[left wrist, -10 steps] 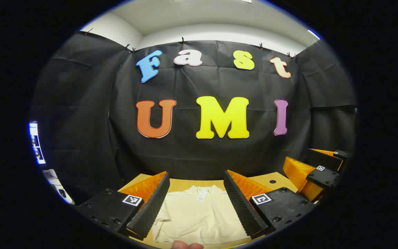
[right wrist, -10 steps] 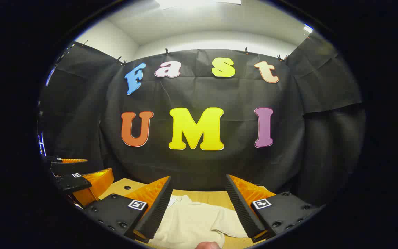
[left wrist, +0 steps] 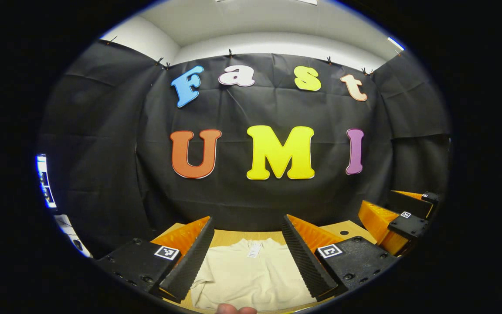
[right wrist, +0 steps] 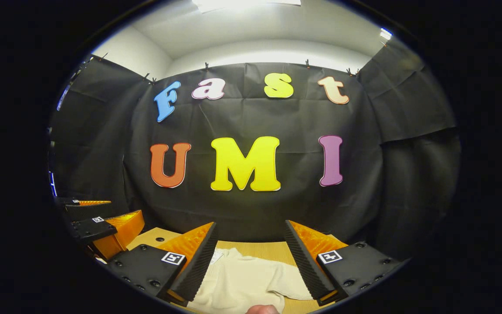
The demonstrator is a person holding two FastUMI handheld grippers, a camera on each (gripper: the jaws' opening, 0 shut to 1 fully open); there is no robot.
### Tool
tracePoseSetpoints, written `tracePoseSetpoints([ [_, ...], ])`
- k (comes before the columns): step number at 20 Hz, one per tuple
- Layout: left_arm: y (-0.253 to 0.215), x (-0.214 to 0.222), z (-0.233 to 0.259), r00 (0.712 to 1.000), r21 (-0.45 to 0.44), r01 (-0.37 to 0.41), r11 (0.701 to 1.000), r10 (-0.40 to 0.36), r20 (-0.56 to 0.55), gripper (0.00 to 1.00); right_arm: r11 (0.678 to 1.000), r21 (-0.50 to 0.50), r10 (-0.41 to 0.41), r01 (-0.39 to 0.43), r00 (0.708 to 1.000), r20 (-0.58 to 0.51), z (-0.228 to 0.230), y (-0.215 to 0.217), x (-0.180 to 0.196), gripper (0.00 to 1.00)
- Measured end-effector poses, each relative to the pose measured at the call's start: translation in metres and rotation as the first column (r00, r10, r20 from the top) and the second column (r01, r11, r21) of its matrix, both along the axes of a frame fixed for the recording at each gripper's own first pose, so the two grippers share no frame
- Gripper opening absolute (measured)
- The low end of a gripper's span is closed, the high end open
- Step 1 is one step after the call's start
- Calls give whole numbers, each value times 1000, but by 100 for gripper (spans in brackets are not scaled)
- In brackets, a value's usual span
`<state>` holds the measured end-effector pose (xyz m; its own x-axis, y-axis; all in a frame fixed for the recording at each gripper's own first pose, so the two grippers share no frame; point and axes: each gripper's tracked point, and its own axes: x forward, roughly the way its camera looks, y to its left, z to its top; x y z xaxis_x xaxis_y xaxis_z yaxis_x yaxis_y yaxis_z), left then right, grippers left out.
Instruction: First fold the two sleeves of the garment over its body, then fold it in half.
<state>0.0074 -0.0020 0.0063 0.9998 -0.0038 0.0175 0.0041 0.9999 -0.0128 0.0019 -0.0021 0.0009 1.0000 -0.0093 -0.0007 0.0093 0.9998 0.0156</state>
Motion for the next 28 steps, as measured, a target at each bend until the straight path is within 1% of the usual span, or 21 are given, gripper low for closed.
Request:
tracePoseSetpoints([
  [12,-9,5,-7,1000,-5,10,1000,-10,-11,99,1000,10,3,-3,1000,-15,-3,-3,2,94],
  [16,-18,3,-12,999,-7,26,1000,-26,-25,99,1000,14,-10,10,999,-39,-12,-18,3,94],
  [19,-36,3,-18,997,-4,73,997,-73,-32,99,999,21,-33,35,996,-83,-26,-45,1,94],
  [21,-53,0,-25,992,4,120,993,-120,-37,99,998,15,-58,60,993,-104,-33,-71,-5,94],
  [22,-59,0,-27,990,4,137,991,-137,-41,99,998,12,-66,68,992,-111,-38,-84,-9,93],
  [23,-65,1,-30,987,3,154,988,-153,-47,99,997,7,-76,78,990,-121,-42,-98,-12,94],
  [27,-89,3,-40,978,11,198,980,-197,-74,99,988,-57,-150,142,975,-165,-62,-161,-30,94],
  [28,-94,3,-41,976,13,207,978,-205,-79,99,985,-66,-170,160,969,-178,-69,-178,-34,93],
])
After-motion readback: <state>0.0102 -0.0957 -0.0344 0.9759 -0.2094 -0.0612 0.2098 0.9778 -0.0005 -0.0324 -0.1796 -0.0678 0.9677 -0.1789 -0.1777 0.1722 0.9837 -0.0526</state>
